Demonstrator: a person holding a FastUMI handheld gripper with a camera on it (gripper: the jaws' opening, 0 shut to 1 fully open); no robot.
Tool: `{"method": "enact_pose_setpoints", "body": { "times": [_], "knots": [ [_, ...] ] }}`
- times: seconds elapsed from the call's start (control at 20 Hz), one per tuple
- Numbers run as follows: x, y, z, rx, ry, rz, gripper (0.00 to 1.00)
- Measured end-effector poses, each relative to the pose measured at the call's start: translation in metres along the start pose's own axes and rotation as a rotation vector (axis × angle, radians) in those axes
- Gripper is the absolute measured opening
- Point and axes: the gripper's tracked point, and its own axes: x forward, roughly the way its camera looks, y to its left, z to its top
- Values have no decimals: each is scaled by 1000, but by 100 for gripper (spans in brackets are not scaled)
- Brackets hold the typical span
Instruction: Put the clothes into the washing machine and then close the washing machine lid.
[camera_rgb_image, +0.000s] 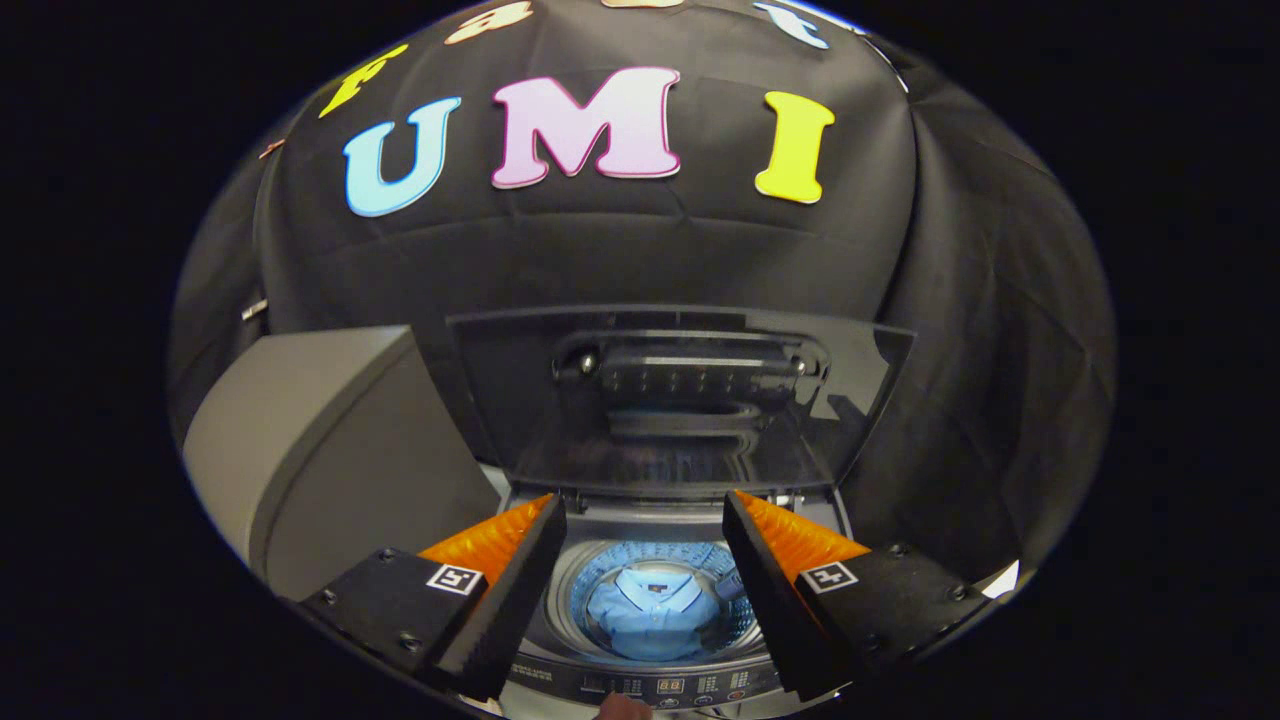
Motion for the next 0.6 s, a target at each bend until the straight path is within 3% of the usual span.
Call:
{"method": "enact_pose_setpoints", "body": {
  "times": [0.3, 0.6],
  "knots": [
    [1, -14, 104, 37, -167, -22, 99],
    [61, -20, 148, 65, -161, -12, 99]
  ]
}}
